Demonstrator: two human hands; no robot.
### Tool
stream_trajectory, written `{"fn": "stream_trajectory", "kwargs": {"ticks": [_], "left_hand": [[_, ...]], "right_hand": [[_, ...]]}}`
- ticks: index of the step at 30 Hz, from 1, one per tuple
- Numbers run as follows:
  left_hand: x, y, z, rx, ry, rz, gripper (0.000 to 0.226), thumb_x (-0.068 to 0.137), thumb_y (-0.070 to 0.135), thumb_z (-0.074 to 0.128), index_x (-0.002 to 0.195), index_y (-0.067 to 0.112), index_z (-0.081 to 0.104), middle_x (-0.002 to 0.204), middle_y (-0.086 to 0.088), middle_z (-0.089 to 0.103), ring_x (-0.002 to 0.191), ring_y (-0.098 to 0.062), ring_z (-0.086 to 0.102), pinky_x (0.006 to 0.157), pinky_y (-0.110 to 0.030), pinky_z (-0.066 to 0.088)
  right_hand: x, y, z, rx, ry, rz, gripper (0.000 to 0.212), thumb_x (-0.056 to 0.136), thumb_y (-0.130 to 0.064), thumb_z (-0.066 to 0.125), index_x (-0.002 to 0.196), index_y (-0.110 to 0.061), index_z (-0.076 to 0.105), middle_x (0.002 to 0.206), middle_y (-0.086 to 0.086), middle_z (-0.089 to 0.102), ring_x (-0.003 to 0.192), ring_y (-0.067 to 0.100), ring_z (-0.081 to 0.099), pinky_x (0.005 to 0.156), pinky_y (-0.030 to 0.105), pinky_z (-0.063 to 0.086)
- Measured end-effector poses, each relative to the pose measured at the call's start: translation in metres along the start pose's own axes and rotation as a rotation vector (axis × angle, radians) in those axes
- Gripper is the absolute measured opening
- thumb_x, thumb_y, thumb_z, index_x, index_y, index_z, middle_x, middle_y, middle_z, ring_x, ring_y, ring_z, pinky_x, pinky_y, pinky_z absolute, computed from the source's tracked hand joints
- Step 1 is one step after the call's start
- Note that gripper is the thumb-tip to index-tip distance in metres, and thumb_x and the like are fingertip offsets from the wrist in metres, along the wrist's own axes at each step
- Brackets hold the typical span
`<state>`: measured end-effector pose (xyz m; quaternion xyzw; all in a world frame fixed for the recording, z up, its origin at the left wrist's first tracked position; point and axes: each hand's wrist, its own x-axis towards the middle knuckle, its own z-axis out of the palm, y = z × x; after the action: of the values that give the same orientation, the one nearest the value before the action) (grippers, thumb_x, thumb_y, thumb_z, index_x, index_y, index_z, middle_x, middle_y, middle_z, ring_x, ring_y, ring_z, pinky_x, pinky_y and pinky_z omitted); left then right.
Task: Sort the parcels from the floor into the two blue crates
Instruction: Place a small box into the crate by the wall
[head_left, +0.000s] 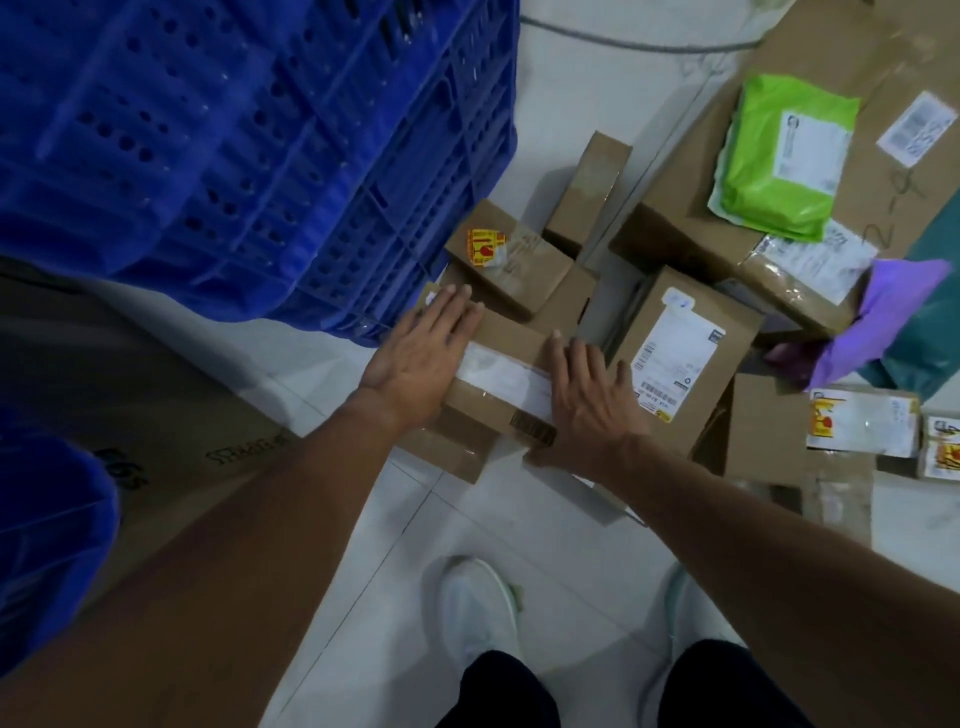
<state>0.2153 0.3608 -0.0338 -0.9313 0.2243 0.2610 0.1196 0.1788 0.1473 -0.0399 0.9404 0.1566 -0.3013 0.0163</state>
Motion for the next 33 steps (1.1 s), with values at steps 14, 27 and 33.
{"fn": "stream_trajectory", "kwargs": {"ticks": [14,27,33], "left_hand": [[-0.05,0.006,-0.08,-0.118,-0.017,-0.034,0.138,0.059,0.056,0.082,0.157,0.01,-0.003,0.148,-0.015,0.023,0.14,-0.033,0.025,0.12,-0.047,0.02],[-0.238,0.037,-0.343,-0.181,0.102,-0.052,0.118,0.05,0.065,0.067,0.147,0.01,0.031,0.13,-0.007,0.043,0.116,-0.026,0.043,0.103,-0.041,0.036],[-0.344,0.057,-0.448,-0.247,0.113,-0.197,0.121,0.048,0.068,0.072,0.146,0.013,0.027,0.129,-0.004,0.04,0.119,-0.024,0.042,0.109,-0.043,0.032]], "right_hand": [[-0.052,0.029,-0.098,-0.061,0.049,-0.238,0.142,0.053,-0.07,0.075,0.155,-0.008,-0.002,0.132,0.014,0.032,0.116,0.029,0.036,0.101,0.039,0.041],[-0.251,0.071,-0.337,-0.129,0.012,-0.331,0.137,0.054,-0.073,0.067,0.155,-0.008,0.002,0.144,0.011,0.028,0.13,0.029,0.032,0.112,0.039,0.033],[-0.334,0.069,-0.437,-0.191,0.066,-0.467,0.135,0.052,-0.075,0.071,0.153,-0.01,0.008,0.141,0.008,0.033,0.128,0.028,0.036,0.109,0.039,0.035]]}}
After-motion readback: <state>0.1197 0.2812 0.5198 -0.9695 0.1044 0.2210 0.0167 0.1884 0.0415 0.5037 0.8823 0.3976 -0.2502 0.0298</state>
